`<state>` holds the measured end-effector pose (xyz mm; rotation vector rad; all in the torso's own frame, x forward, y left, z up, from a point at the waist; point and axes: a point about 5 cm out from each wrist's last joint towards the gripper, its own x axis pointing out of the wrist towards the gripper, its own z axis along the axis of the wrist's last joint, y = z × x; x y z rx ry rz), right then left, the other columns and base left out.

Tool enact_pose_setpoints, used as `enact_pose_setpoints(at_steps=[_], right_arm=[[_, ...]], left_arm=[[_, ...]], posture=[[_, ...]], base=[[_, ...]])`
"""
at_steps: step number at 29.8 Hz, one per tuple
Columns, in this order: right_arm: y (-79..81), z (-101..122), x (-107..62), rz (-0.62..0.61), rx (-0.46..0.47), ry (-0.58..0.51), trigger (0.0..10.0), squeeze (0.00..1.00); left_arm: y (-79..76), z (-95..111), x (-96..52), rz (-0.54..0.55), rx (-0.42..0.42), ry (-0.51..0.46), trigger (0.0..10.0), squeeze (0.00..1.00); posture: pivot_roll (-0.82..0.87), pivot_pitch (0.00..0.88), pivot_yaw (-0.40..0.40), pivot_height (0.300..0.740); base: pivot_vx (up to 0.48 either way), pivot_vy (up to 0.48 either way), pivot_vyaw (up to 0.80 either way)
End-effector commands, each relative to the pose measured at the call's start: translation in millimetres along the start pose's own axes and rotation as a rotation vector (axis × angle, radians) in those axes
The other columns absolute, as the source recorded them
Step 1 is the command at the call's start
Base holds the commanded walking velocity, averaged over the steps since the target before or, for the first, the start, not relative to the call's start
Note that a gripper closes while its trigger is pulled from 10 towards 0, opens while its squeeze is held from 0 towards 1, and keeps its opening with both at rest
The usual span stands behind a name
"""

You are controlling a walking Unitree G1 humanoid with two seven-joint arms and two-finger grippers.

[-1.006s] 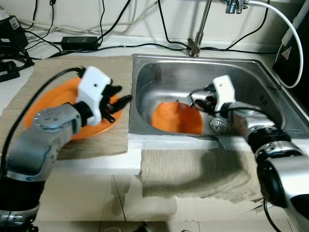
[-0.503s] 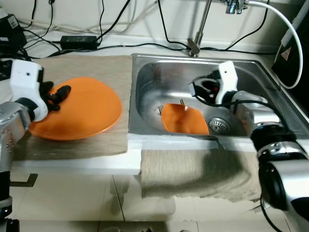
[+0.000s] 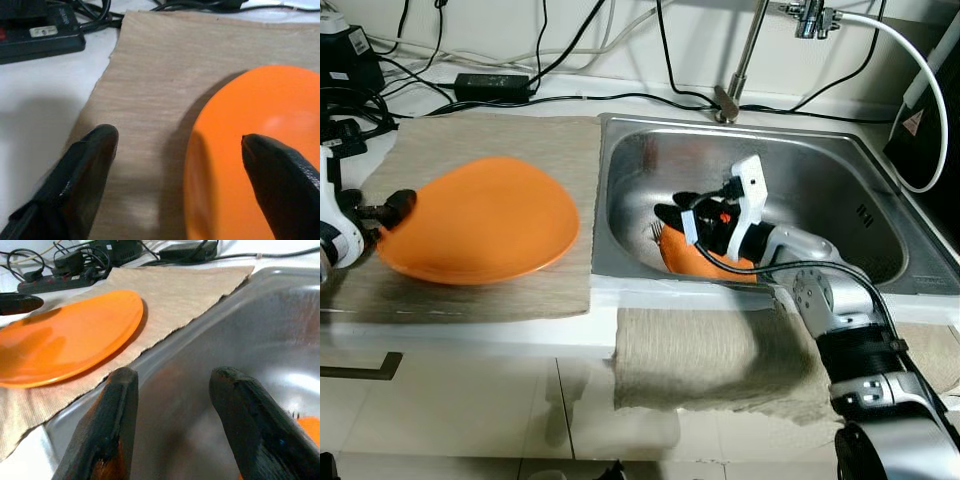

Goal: Kitchen organization

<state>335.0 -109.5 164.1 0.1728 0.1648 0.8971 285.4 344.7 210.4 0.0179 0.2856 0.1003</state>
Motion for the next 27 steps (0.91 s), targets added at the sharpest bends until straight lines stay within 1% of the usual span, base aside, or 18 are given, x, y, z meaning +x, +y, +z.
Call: enact_pose_setpoints(at_steps=[1, 2, 4, 5, 6, 7, 8, 9, 10, 11, 12, 13, 18, 27], right_arm=[[1.0, 2.2, -2.4, -0.012, 0.004, 0.002, 10.0, 0.00], [1.4, 1.7, -2.8, -0.016, 0.005, 0.007, 10.0, 0.00], [2.4, 1.8, -2.8, -0.013, 0.007, 0.008, 10.0, 0.00], [2.6, 2.3, -2.7, -0.013, 0.008, 0.007, 10.0, 0.00], [2.6, 2.3, -2.7, -0.013, 0.008, 0.007, 10.0, 0.00], [2.7, 2.7, -3.0, -0.014, 0.007, 0.007, 10.0, 0.00], [2.7, 2.7, -3.0, -0.014, 0.007, 0.007, 10.0, 0.00], [3.0, 3.0, -3.8, -0.017, 0.009, 0.009, 10.0, 0.00], [3.0, 3.0, -3.8, -0.017, 0.009, 0.009, 10.0, 0.00], [4.2, 3.6, -5.2, -0.024, 0.011, 0.014, 10.0, 0.00], [4.2, 3.6, -5.2, -0.024, 0.011, 0.014, 10.0, 0.00], [4.6, 3.9, -5.4, -0.025, 0.011, 0.016, 10.0, 0.00], [5.5, 3.7, -5.4, -0.029, 0.013, 0.021, 10.0, 0.00], [5.5, 4.3, -5.9, -0.034, 0.011, 0.028, 10.0, 0.00]], left_arm=[[1.0, -5.1, -2.1, -0.024, -0.006, 0.038, 10.0, 0.65], [-0.5, -7.4, -2.1, -0.037, -0.007, 0.053, 10.0, 0.53], [-2.7, -11.3, -1.9, -0.050, 0.009, 0.081, 10.0, 0.52], [-4.1, -11.3, -1.8, -0.064, -0.002, 0.078, 10.0, 0.42], [-4.1, -11.3, -1.8, -0.064, -0.002, 0.078, 10.0, 0.42], [-6.1, -11.1, -1.9, -0.085, -0.014, 0.077, 9.4, 0.41], [-6.1, -11.1, -1.9, -0.085, -0.014, 0.077, 9.4, 0.41], [-8.0, -11.3, -2.3, -0.110, -0.016, 0.081, 6.5, 0.36], [-8.0, -11.3, -2.3, -0.110, -0.016, 0.081, 6.5, 0.36], [-11.3, -13.2, -3.3, -0.149, -0.016, 0.099, 1.1, 0.33], [-11.3, -13.2, -3.3, -0.149, -0.016, 0.099, 1.1, 0.33], [-12.5, -14.3, -3.9, -0.159, -0.010, 0.106, 0.0, 0.33], [-16.5, -15.2, -5.3, -0.191, -0.019, 0.111, 0.0, 0.33], [-17.0, -12.7, -6.8, -0.203, -0.041, 0.100, 0.0, 0.34]], posture=[[0.00, 0.000, -0.072, 0.740], [0.00, 0.000, -0.072, 0.740], [0.00, 0.000, -0.072, 0.740], [0.00, 0.000, -0.072, 0.740], [0.00, 0.000, -0.072, 0.740], [0.00, 0.000, -0.072, 0.740], [0.00, 0.000, -0.072, 0.740], [0.00, 0.000, -0.073, 0.740], [0.00, 0.000, -0.073, 0.740], [0.00, 0.000, -0.073, 0.740], [0.00, 0.000, -0.073, 0.740], [0.00, 0.000, -0.073, 0.740], [0.00, 0.000, -0.077, 0.740], [0.00, 0.000, -0.078, 0.740]], base=[[0.000, 0.000, 0.00], [0.000, 0.000, 0.00], [0.000, 0.000, 0.00], [0.000, 0.000, 0.00], [0.000, 0.000, 0.00], [0.000, 0.000, 0.00], [0.000, 0.000, 0.00], [0.000, 0.000, 0.00], [0.000, 0.000, 0.00], [0.000, 0.000, 0.00], [0.000, 0.000, 0.00], [0.000, 0.000, 0.00], [0.000, 0.000, 0.00], [0.000, 0.000, 0.00]])
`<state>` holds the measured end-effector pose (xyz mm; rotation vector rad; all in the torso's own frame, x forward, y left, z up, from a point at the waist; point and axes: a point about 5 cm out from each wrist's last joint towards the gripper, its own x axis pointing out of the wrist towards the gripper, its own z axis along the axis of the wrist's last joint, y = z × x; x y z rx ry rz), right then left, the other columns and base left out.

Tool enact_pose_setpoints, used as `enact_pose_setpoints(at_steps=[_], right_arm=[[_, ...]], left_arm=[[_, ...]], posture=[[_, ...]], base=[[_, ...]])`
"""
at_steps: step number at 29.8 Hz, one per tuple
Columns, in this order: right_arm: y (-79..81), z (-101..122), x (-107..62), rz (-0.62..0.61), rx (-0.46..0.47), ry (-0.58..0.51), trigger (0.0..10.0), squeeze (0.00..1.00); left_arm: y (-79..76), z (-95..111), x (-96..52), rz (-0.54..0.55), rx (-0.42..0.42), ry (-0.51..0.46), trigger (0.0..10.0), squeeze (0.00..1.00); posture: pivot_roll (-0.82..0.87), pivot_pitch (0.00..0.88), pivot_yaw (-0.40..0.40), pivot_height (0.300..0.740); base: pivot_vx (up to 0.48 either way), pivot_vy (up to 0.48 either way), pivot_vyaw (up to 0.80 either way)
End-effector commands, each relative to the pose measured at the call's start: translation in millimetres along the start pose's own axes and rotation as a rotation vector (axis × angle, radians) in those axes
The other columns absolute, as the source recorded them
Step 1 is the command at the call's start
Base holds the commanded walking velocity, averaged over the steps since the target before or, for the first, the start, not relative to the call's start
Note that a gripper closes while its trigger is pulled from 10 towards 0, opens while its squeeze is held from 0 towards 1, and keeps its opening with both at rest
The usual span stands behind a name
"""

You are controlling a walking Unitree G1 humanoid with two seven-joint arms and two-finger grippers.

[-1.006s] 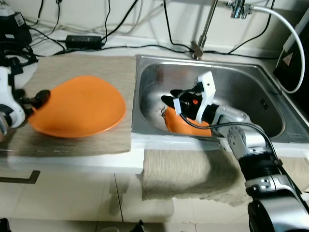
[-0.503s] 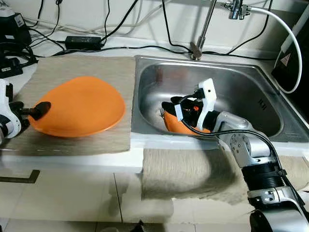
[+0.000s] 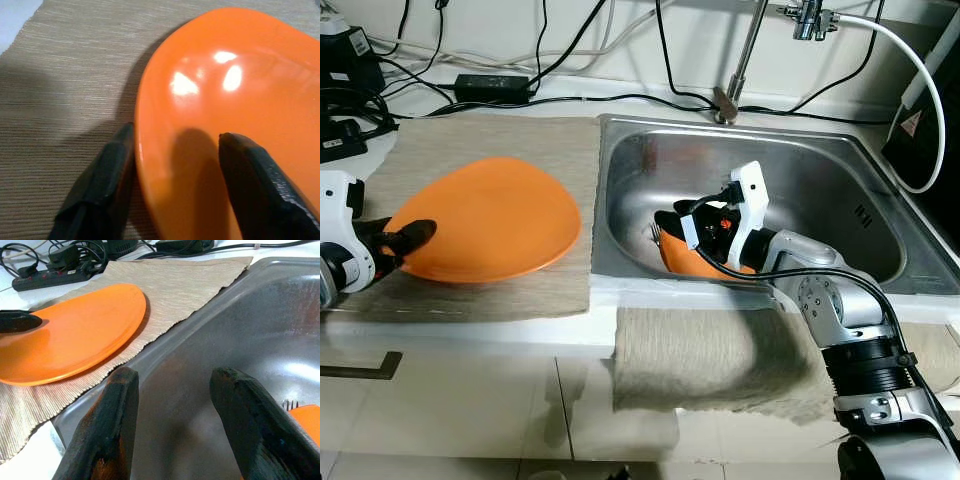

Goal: Kitchen organization

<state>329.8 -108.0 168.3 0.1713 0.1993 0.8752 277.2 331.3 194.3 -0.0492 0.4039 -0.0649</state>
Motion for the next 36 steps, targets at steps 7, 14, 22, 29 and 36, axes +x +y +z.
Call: enact_pose_setpoints(at_steps=[7, 14, 22, 29, 36], right_arm=[[-0.6, 0.5, -3.5, -0.013, -0.005, 0.004, 10.0, 0.00], [-0.9, 0.8, -3.3, -0.016, -0.008, 0.006, 10.0, 0.00], [-2.7, 2.5, -2.9, -0.028, -0.012, 0.000, 10.0, 0.00], [-3.3, 5.5, -1.4, -0.032, -0.013, -0.009, 10.0, 0.00], [-3.4, 12.4, 1.6, -0.037, 0.012, -0.047, 10.0, 0.00]], left_arm=[[-6.9, 4.6, -1.7, -0.047, -0.018, -0.026, 0.0, 0.34], [-12.4, 9.8, -0.8, -0.074, -0.072, -0.066, 0.0, 0.35], [-21.9, 17.6, 1.0, -0.134, -0.206, -0.143, 0.0, 0.36], [-34.5, 25.3, 3.0, -0.217, -0.306, -0.196, 0.0, 0.37], [-45.3, 31.5, 6.5, -0.261, -0.387, -0.235, 0.0, 0.36]], posture=[[0.00, 0.000, -0.077, 0.740], [0.00, 0.000, -0.077, 0.740], [0.00, 0.000, -0.077, 0.740], [0.01, 0.000, -0.078, 0.740], [0.01, 0.000, -0.078, 0.740]], base=[[0.000, 0.000, 0.00], [0.000, 0.000, 0.00], [0.000, 0.000, 0.00], [0.000, 0.000, 0.00], [0.000, 0.000, 0.00]])
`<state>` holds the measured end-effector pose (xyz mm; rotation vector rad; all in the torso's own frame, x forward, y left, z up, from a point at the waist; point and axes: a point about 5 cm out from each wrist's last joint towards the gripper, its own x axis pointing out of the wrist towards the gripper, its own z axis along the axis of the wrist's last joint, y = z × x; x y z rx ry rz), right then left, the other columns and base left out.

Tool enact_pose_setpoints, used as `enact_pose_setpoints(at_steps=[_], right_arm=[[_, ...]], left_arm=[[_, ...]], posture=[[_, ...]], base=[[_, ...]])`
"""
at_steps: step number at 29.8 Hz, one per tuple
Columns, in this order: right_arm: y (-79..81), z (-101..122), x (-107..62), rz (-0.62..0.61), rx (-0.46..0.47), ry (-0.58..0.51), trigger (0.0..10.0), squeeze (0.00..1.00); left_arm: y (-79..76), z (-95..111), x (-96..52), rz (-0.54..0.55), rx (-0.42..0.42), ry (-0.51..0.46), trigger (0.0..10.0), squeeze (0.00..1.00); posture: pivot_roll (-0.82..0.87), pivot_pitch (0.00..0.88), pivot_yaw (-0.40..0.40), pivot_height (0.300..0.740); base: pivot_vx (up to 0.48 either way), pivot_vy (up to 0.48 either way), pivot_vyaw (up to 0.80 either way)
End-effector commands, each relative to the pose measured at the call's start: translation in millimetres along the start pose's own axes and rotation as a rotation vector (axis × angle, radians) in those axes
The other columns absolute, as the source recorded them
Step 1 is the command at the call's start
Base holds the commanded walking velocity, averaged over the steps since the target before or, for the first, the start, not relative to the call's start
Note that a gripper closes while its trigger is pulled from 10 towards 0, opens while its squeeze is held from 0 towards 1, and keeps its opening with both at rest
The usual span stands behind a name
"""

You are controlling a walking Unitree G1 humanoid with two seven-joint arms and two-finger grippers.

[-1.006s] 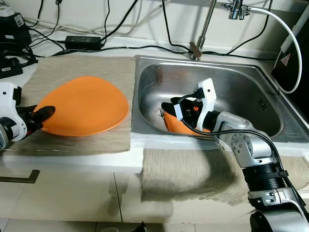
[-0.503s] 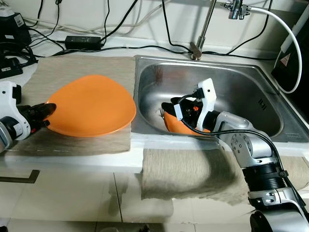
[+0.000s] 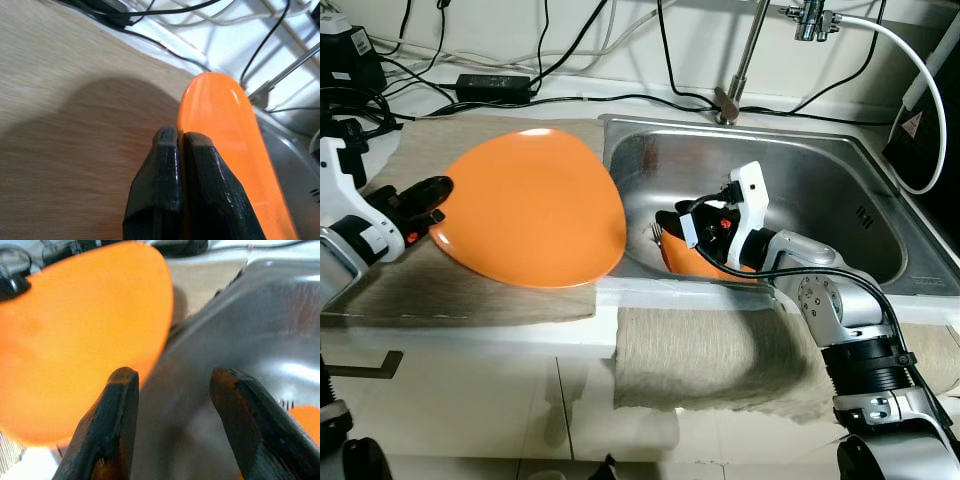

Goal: Kitchen organization

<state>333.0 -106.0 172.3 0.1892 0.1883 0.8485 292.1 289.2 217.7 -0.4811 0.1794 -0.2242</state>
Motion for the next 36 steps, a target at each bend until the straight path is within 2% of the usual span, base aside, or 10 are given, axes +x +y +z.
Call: enact_pose_setpoints(at_steps=[1, 5, 6, 19, 20, 22, 29, 31, 32, 36], right_arm=[[-3.2, 10.7, -0.3, -0.014, 0.029, -0.050, 10.0, 0.00], [-3.1, 14.7, 1.2, -0.009, 0.093, -0.089, 10.0, 0.00], [-2.8, 20.2, 2.8, 0.014, 0.209, -0.153, 10.0, 1.00], [-15.7, 20.1, -0.9, -0.039, 0.380, -0.218, 10.0, 1.00], [-16.9, 19.7, -2.4, -0.045, 0.385, -0.216, 10.0, 0.75], [-18.9, 18.8, -5.2, -0.050, 0.400, -0.212, 10.0, 0.00], [-10.6, 15.1, -6.1, 0.042, 0.478, -0.190, 10.0, 0.00], [-6.0, 17.1, -6.4, 0.083, 0.496, -0.205, 1.7, 0.00], [-4.2, 18.3, -6.7, 0.101, 0.507, -0.215, 0.0, 0.00], [-3.9, 19.5, -7.5, 0.110, 0.518, -0.226, 0.0, 0.00]], left_arm=[[-8.0, 6.5, 3.5, -0.029, -0.048, -0.037, 0.0, 0.36], [-13.7, 8.3, 6.3, -0.057, -0.086, -0.061, 0.0, 0.36], [-21.8, 7.4, 10.9, -0.096, -0.117, -0.070, 0.0, 0.36], [-41.6, 10.7, 18.6, -0.211, -0.220, -0.107, 0.0, 0.36], [-42.2, 12.4, 18.0, -0.221, -0.231, -0.115, 0.0, 0.36], [-43.2, 15.3, 16.6, -0.237, -0.243, -0.126, 0.0, 0.35], [-49.1, 13.7, 17.4, -0.266, -0.252, -0.116, 0.0, 0.35], [-49.1, 12.2, 17.9, -0.264, -0.253, -0.107, 0.0, 0.35], [-49.5, 11.8, 18.2, -0.266, -0.259, -0.106, 0.0, 0.35], [-50.3, 12.4, 18.5, -0.267, -0.259, -0.104, 0.0, 0.35]], posture=[[0.01, 0.000, -0.079, 0.740], [0.00, 0.000, -0.079, 0.740], [0.00, 0.000, -0.079, 0.740], [0.00, 0.000, -0.071, 0.740], [0.00, 0.000, -0.072, 0.740], [0.00, 0.000, -0.071, 0.740], [0.00, 0.000, -0.069, 0.740], [0.00, 0.000, -0.068, 0.740], [0.00, 0.000, -0.067, 0.740], [0.00, 0.000, -0.065, 0.740]], base=[[0.000, 0.000, 0.00], [0.000, 0.000, 0.00], [0.000, 0.000, 0.00], [0.000, 0.000, 0.00], [0.000, 0.000, 0.00], [0.000, 0.000, 0.00], [0.000, 0.000, 0.00], [0.000, 0.000, 0.00], [0.000, 0.000, 0.00], [0.000, 0.000, 0.00]])
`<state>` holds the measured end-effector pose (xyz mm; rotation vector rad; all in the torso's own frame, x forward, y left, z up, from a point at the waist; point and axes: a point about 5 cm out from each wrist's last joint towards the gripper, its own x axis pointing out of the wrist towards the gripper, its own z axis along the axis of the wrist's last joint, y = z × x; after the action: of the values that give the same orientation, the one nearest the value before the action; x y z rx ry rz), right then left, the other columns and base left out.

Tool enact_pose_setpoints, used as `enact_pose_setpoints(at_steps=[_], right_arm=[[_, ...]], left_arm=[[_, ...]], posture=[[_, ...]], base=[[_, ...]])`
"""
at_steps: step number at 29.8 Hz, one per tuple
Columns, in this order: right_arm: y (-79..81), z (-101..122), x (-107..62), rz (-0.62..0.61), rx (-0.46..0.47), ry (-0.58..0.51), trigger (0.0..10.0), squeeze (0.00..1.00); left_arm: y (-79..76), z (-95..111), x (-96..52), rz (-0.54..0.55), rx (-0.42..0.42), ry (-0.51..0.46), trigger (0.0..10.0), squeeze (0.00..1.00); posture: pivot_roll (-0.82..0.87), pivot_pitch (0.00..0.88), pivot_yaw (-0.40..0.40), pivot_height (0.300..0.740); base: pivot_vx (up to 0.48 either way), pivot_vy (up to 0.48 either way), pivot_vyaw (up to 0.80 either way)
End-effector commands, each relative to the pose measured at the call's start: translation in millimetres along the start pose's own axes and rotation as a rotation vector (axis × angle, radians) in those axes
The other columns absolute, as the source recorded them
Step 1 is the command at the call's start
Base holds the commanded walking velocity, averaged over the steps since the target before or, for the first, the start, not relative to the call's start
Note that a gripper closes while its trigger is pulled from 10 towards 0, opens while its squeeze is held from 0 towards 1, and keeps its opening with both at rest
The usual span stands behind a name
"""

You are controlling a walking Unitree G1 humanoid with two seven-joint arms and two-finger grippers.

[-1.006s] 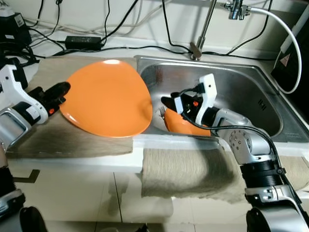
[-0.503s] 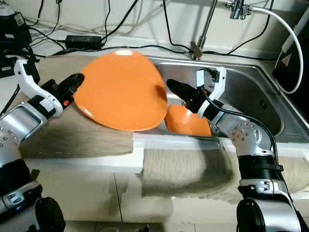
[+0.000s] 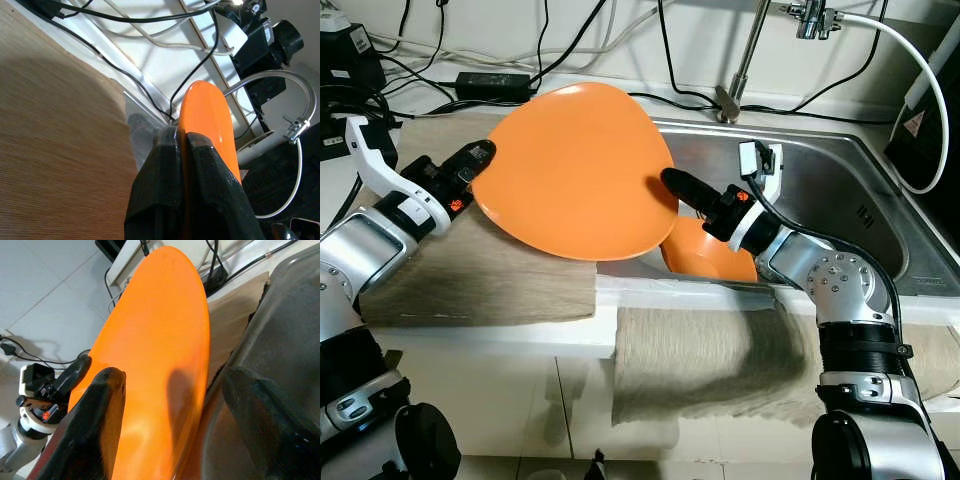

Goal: Kitchen organization

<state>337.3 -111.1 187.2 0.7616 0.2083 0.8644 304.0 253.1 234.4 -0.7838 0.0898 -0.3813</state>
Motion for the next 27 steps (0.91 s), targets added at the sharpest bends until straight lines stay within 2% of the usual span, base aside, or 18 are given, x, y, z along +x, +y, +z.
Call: enact_pose_setpoints(at_steps=[1, 27], right_arm=[[1.6, 4.7, -4.5, 0.016, 0.009, -0.027, 0.0, 0.00], [5.7, 2.1, -6.1, 0.046, 0.018, -0.016, 0.0, 0.00]], left_arm=[[-15.6, 7.0, 3.6, -0.069, 0.019, -0.019, 0.0, 0.35], [-18.5, 8.0, 3.7, -0.067, 0.025, -0.017, 0.0, 0.35]], posture=[[0.00, 0.000, -0.065, 0.740], [0.01, 0.000, -0.063, 0.740]], base=[[0.000, 0.000, 0.00], [0.000, 0.000, 0.00]])
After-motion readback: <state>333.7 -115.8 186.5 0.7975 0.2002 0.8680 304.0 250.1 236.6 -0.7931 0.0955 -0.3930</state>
